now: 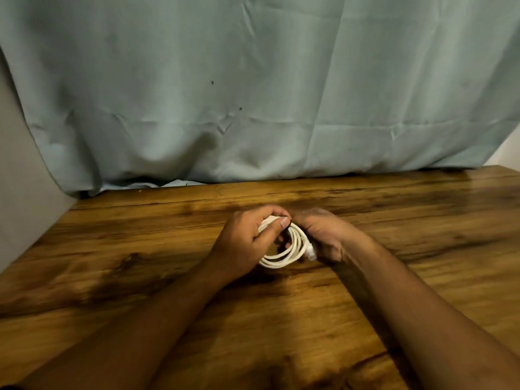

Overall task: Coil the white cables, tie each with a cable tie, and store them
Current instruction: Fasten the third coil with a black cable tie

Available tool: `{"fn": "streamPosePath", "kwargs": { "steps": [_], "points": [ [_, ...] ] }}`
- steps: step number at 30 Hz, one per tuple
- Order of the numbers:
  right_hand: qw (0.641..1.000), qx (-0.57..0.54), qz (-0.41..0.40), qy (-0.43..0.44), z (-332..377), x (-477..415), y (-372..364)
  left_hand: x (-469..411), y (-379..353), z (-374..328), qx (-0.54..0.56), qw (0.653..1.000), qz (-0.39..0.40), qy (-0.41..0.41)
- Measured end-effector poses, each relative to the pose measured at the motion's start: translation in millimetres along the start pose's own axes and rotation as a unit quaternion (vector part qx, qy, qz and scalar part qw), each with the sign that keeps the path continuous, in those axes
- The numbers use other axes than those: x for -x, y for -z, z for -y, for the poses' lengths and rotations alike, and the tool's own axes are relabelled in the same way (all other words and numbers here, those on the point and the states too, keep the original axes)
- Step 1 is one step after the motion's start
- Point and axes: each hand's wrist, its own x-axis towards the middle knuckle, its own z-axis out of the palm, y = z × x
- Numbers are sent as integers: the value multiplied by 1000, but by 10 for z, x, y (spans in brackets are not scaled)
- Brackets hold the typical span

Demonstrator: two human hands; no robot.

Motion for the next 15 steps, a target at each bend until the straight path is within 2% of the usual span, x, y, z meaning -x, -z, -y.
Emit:
{"fn": "streamPosePath", "kwargs": {
  "steps": [2, 4, 6, 8, 12, 15],
  "points": [
    [993, 18, -51, 104, -34, -44, -58, -22, 43, 89, 13, 999, -31, 37],
    [989, -26, -10, 147, -42, -69, -96, -41, 82, 182, 35, 996, -50, 72],
    [991, -10, 52, 124, -23, -39, -123, -50, 95, 232, 64, 991, -57, 99],
    [991, 23, 76, 107, -48, -35, -171, -62, 89, 244, 93, 986, -62, 124],
    [994, -7, -5, 109, -95, -77, -256, -79, 67, 243, 113, 979, -73, 152],
    [993, -7, 23, 112, -106, -102, -229, -75, 59, 237, 108, 980, -65, 152]
  ]
}}
